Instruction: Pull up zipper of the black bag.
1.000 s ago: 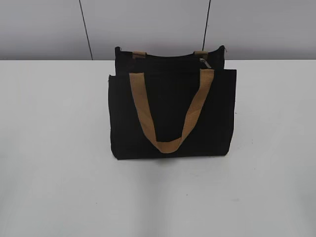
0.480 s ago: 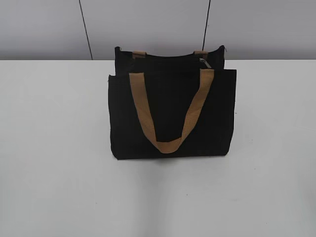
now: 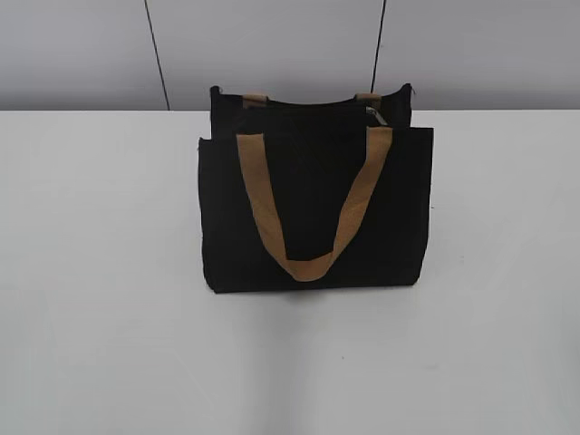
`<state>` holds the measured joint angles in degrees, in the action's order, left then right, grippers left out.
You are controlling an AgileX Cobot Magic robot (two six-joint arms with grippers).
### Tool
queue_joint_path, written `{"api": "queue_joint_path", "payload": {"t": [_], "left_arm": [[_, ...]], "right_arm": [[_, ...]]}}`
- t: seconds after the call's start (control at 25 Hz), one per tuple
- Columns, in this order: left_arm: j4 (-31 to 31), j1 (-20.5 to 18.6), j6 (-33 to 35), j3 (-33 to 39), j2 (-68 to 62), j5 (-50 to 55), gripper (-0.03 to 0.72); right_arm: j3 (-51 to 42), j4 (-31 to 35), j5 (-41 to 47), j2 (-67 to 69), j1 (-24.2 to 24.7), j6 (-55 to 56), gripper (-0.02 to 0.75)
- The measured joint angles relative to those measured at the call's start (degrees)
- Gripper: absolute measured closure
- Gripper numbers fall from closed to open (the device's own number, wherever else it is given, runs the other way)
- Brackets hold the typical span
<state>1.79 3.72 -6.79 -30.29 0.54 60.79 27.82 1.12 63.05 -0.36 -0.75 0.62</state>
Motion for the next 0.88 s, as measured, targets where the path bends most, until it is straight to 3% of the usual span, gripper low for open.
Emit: {"api": "queue_joint_path", "payload": {"t": [0.88], "left_arm": [[0.00, 0.00, 0.00, 0.00, 0.00, 0.00, 0.438]], "right_arm": [[0.00, 0.00, -0.05, 0.00, 0.28, 0.01, 0.328]]}}
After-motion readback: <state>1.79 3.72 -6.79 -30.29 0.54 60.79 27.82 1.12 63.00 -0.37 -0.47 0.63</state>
